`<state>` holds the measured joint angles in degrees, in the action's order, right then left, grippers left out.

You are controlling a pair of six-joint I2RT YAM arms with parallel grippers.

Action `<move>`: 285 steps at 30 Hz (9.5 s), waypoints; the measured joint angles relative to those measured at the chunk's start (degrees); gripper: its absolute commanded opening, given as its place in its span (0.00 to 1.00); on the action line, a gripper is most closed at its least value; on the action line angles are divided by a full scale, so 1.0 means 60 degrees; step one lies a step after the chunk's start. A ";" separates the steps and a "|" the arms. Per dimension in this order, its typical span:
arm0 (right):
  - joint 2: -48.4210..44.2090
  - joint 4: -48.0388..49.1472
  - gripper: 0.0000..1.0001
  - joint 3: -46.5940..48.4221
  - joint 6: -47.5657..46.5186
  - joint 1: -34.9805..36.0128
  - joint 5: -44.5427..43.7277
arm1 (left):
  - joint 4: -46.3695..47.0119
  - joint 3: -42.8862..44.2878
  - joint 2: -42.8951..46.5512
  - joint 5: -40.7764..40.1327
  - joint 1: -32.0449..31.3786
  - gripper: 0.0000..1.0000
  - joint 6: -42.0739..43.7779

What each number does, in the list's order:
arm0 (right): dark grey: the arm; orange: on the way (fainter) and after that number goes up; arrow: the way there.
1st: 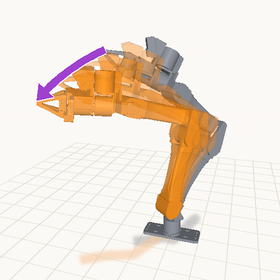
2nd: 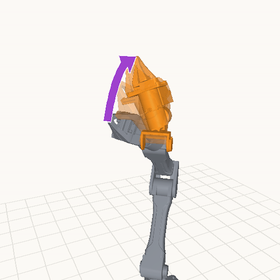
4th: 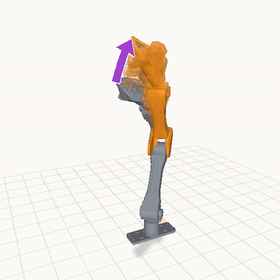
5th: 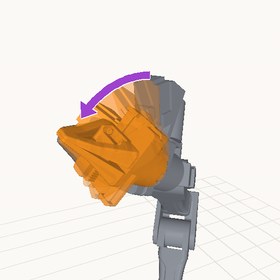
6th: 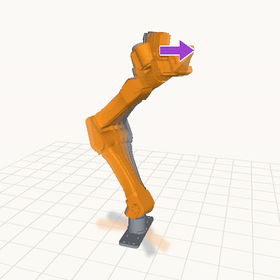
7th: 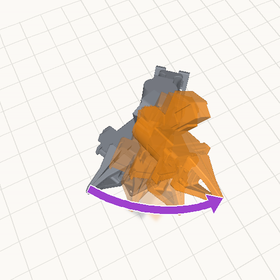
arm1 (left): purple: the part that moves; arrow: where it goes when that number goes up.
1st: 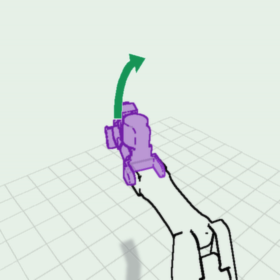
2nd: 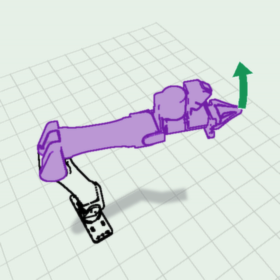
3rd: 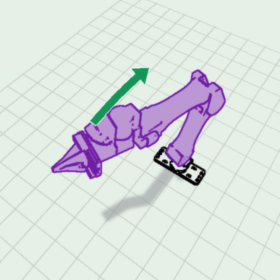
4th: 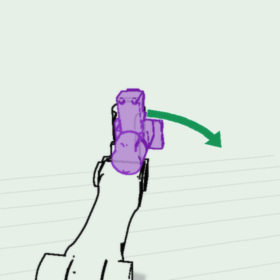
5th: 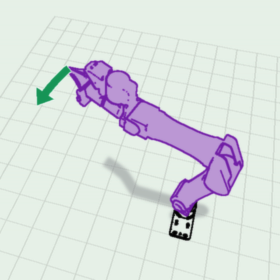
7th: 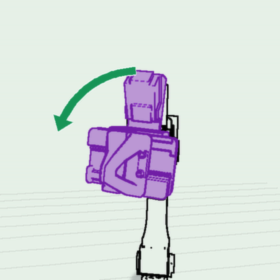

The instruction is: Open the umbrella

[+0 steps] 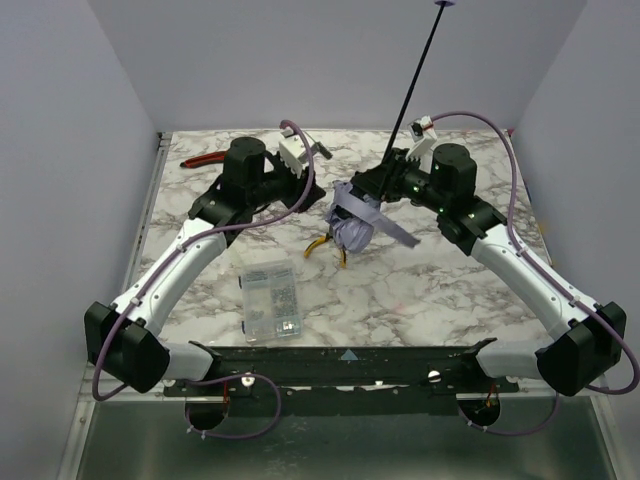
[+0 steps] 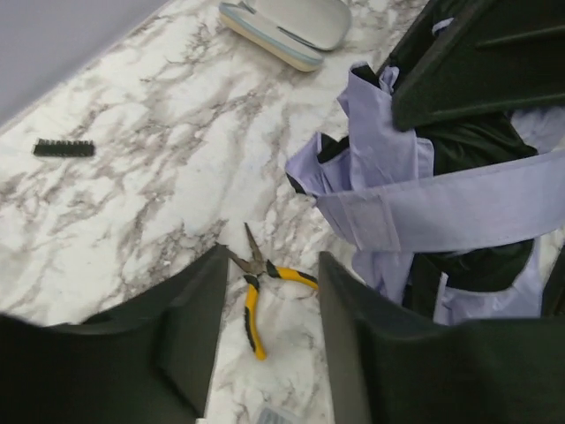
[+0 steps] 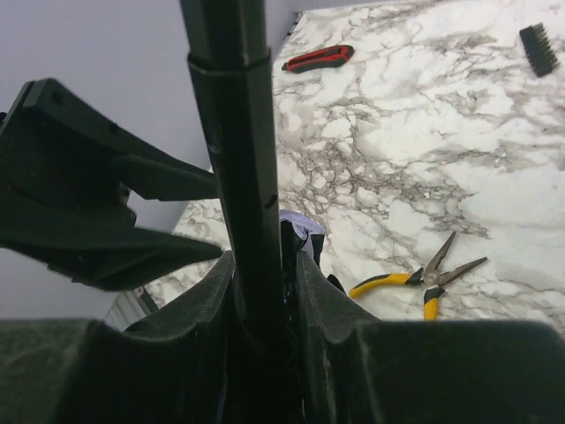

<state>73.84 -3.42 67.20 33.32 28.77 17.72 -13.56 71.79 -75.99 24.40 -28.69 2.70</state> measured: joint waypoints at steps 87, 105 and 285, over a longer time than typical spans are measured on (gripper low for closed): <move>-0.1821 -0.0619 0.91 0.0663 -0.4827 -0.0798 0.0069 | 0.0058 0.2557 0.0871 0.1894 -0.0299 0.00 0.2441; -0.0557 -0.0299 0.56 0.0463 -0.7049 -0.0816 0.3107 | -0.0215 0.4637 -0.1337 0.3413 0.0565 0.00 0.2346; 0.1749 0.3595 0.00 0.2470 -0.4127 0.0448 0.3756 | -0.6043 0.1814 -0.0656 0.6091 -0.0412 0.21 0.7726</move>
<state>84.33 18.15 82.02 8.56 31.46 40.25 -49.82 82.67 -79.92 60.95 -31.16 49.06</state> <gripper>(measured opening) 0.080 0.174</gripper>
